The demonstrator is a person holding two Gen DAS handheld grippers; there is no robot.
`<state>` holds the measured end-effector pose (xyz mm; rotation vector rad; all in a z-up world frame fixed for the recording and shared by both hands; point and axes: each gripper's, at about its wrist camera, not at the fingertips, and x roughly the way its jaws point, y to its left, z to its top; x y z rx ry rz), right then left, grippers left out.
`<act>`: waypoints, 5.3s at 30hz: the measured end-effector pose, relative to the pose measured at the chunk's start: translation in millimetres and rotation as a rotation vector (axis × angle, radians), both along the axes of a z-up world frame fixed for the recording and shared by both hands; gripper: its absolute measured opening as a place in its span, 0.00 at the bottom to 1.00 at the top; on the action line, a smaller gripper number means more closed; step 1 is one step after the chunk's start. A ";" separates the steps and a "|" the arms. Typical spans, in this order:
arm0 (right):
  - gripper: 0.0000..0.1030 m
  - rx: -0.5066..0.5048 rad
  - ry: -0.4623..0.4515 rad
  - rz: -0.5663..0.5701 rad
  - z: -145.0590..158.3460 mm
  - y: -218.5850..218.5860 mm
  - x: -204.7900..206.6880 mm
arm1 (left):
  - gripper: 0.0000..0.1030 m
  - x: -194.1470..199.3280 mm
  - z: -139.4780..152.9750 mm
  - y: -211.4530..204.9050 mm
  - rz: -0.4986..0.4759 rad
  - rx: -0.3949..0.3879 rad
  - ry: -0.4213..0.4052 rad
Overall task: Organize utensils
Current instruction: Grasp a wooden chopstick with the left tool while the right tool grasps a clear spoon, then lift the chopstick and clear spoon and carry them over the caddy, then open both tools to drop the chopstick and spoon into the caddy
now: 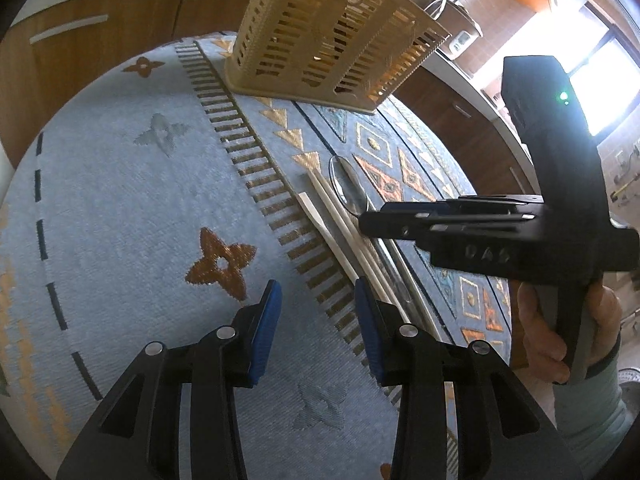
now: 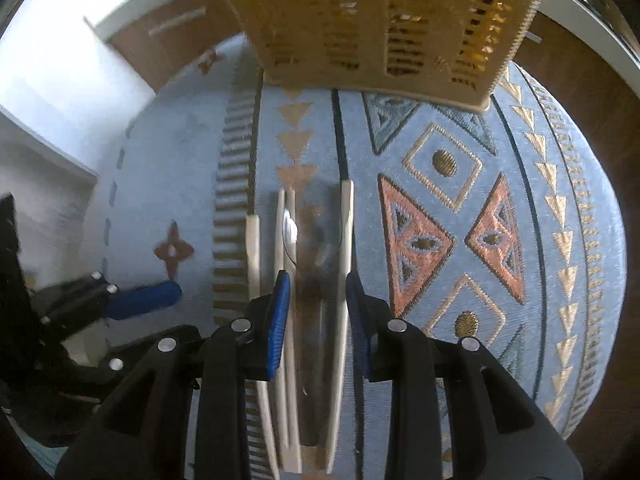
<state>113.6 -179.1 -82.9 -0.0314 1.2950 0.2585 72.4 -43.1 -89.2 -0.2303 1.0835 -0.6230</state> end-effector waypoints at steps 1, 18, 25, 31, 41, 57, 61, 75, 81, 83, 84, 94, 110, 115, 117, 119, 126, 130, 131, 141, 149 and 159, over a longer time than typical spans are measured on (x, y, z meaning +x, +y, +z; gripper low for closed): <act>0.25 -0.031 -0.012 0.004 -1.4 3.8 0.0 | 0.35 0.1 -0.8 -0.5 -0.002 -0.003 0.004; 0.06 0.044 -0.007 -0.108 1.1 -61.6 -14.7 | 0.35 12.1 1.6 -45.0 0.016 0.117 -0.054; 0.06 0.161 -0.005 -0.092 -4.3 -91.1 -21.8 | 0.34 7.3 4.1 -78.3 0.012 0.355 -0.126; 0.07 0.241 0.000 -0.080 -6.5 -102.9 -24.3 | 0.24 15.6 6.5 -70.1 -0.027 0.370 -0.073; 0.09 0.251 -0.002 -0.087 -3.8 -114.9 -28.0 | 0.34 8.3 4.7 -91.6 0.045 0.425 -0.096; 0.09 0.179 -0.006 -0.008 -3.8 -92.6 -24.2 | 0.09 -1.5 3.8 -82.5 -0.161 0.517 -0.169; 0.09 0.193 0.022 0.021 -4.9 -92.0 -24.7 | 0.06 -5.8 4.4 -69.2 -0.232 0.514 -0.165; 0.51 0.106 0.026 -0.056 9.6 -90.3 -26.0 | 0.10 12.9 7.7 -48.1 -0.207 0.465 -0.107; 0.34 -0.093 -0.007 -0.070 2.6 -54.4 -21.9 | 0.09 14.3 6.8 -68.1 -0.265 0.574 -0.131; 0.17 -0.136 -0.030 -0.060 4.0 -40.9 -26.4 | 0.08 10.0 5.6 -75.2 -0.282 0.618 -0.161; 0.10 -0.135 -0.028 -0.048 4.2 -36.8 -27.7 | 0.07 9.1 5.4 -77.1 -0.281 0.619 -0.166; 0.02 0.080 -0.169 -0.011 43.5 -46.5 -47.9 | 0.02 11.5 47.3 -20.9 -0.068 0.214 -0.256; 0.02 0.326 -0.679 0.013 152.0 -62.1 -56.3 | 0.02 10.3 150.7 3.8 0.174 -0.111 -0.620; 0.02 0.362 -0.759 -0.011 182.5 -73.4 -47.9 | 0.02 25.3 186.9 17.0 0.237 -0.210 -0.725; 0.02 0.359 -0.793 -0.028 196.0 -75.0 -42.9 | 0.02 35.0 199.9 20.9 0.268 -0.265 -0.767; 0.02 0.358 -0.832 -0.045 208.4 -76.1 -33.4 | 0.02 43.8 212.2 21.8 0.309 -0.315 -0.814; 0.02 0.265 -0.927 -0.100 218.9 -67.7 11.2 | 0.02 77.7 215.2 4.6 0.463 -0.352 -0.976; 0.02 0.219 -0.935 -0.102 207.7 -63.0 32.1 | 0.02 97.2 200.4 -11.0 0.489 -0.311 -1.032; 0.02 0.202 -0.935 -0.100 203.6 -61.0 37.6 | 0.02 100.4 198.2 -12.2 0.495 -0.301 -1.037; 0.02 0.143 -0.857 -0.094 168.3 -59.4 71.2 | 0.02 128.5 165.8 -16.9 0.481 -0.217 -1.021; 0.03 0.148 -0.772 -0.080 159.4 -62.3 68.6 | 0.07 121.0 167.3 -12.9 0.416 -0.183 -0.970; 0.31 0.223 -0.689 -0.118 173.3 -82.0 25.0 | 0.37 83.0 185.1 14.4 0.315 -0.190 -0.854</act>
